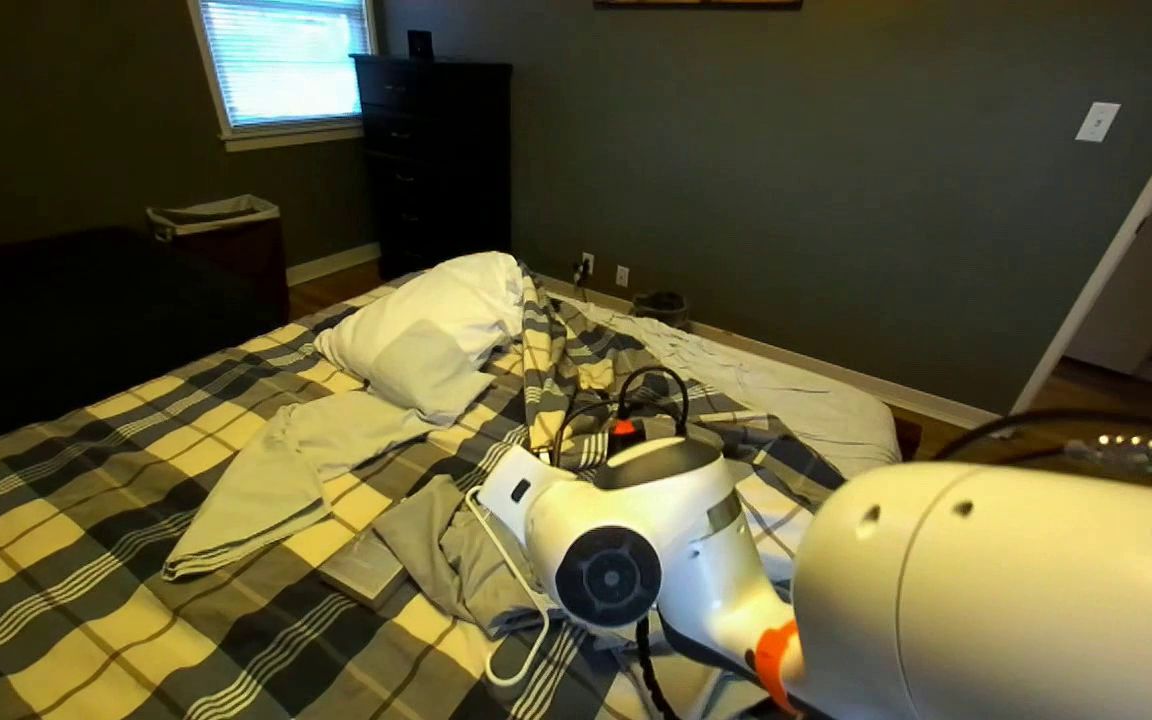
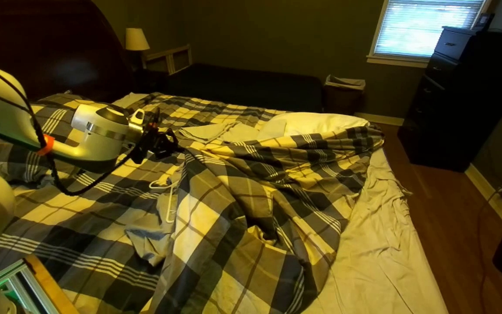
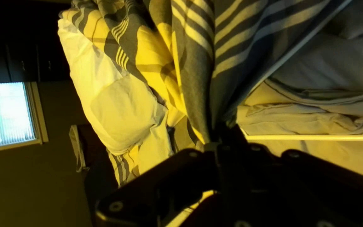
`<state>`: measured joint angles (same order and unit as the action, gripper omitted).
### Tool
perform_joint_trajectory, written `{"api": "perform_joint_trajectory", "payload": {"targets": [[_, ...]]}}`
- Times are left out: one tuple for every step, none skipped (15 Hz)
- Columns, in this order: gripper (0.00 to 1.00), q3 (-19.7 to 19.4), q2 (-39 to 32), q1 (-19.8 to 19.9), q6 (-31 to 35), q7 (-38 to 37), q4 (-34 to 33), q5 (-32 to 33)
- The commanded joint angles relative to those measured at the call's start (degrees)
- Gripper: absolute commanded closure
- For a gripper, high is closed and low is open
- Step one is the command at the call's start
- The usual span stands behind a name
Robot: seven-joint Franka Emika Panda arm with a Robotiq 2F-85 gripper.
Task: Move the bottom right tip of the duvet to the left
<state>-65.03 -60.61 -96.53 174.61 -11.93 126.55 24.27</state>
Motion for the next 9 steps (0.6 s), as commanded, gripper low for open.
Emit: {"api": "perform_joint_trajectory", "payload": {"targets": [[0.99,-0.27,-1.67,-9.85,2.32,2.97,2.48,-2.52],[0.72,-0.09,-2.21,-10.92,1.99,3.78,2.37,-2.72],[0.71,0.22,-2.60,-11.76,1.88,4.61,1.99,-2.99],[0.66,0.75,-3.23,-11.78,3.87,5.83,0.87,-3.19],[0.57,0.79,-4.13,-9.66,6.67,7.36,-0.20,-3.10],[0.50,0.90,-3.81,-8.35,7.67,7.76,-0.03,-4.09],[0.44,0.47,-3.54,-5.83,9.02,7.55,1.52,-5.73],[0.35,0.58,-2.94,-4.70,8.22,6.69,2.93,-7.91],[0.28,0.69,-2.82,-3.39,6.60,6.05,3.58,-9.98]]}}
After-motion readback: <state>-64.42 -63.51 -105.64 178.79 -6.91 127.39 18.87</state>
